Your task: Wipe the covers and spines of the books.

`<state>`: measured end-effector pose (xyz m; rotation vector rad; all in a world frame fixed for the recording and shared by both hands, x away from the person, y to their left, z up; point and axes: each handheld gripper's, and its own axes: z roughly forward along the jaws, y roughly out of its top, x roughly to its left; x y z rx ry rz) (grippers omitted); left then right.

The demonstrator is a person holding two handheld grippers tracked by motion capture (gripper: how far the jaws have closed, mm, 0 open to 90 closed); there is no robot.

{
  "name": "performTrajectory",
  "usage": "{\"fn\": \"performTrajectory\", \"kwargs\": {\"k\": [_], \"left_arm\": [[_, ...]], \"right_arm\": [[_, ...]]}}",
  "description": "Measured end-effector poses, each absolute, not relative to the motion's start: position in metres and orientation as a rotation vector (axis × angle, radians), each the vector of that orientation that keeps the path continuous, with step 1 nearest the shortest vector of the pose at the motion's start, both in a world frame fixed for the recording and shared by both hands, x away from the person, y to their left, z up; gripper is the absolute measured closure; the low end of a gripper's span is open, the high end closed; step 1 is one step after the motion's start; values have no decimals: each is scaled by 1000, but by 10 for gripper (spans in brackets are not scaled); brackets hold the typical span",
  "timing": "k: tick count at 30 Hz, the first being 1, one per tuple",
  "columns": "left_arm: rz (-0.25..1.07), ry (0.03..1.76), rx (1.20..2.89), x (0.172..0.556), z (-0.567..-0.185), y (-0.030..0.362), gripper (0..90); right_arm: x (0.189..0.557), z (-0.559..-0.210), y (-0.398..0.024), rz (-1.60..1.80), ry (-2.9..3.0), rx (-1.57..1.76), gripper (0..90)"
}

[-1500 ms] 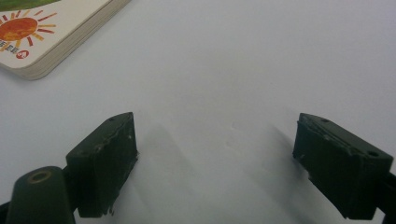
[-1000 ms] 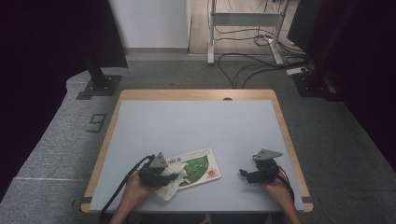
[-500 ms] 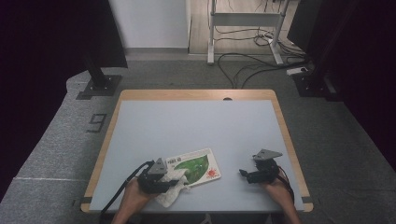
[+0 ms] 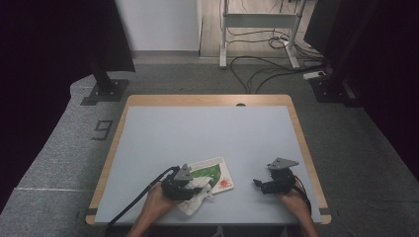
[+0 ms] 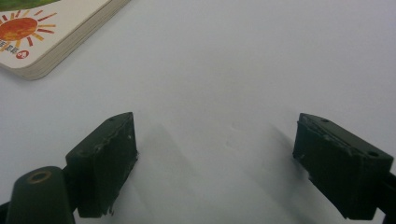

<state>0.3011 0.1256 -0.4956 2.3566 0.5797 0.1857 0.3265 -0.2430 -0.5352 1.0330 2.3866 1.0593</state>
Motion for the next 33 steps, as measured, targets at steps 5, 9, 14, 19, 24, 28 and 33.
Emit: {"fn": "performTrajectory", "kwargs": {"k": [5,9,14,19,24,28,33], "left_arm": [[175,555,2356,308,-497,108,610],[167,540,2356,314,-498,93,610],[160,514,2367,320,-498,75,610],[150,496,2369,327,-499,56,611],[147,468,2382,333,-499,40,611],[151,441,2405,336,-498,29,610],[157,437,2409,336,-498,28,610]], "right_arm": [[326,-535,-243,1061,2386,1034,128],[327,-535,-243,1061,2386,1034,128],[327,-535,-243,1061,2386,1035,128],[327,-535,-243,1059,2387,1032,128],[327,-535,-243,1060,2387,1033,128],[327,-535,-243,1060,2387,1032,129],[327,-535,-243,1061,2388,1031,129]]}}
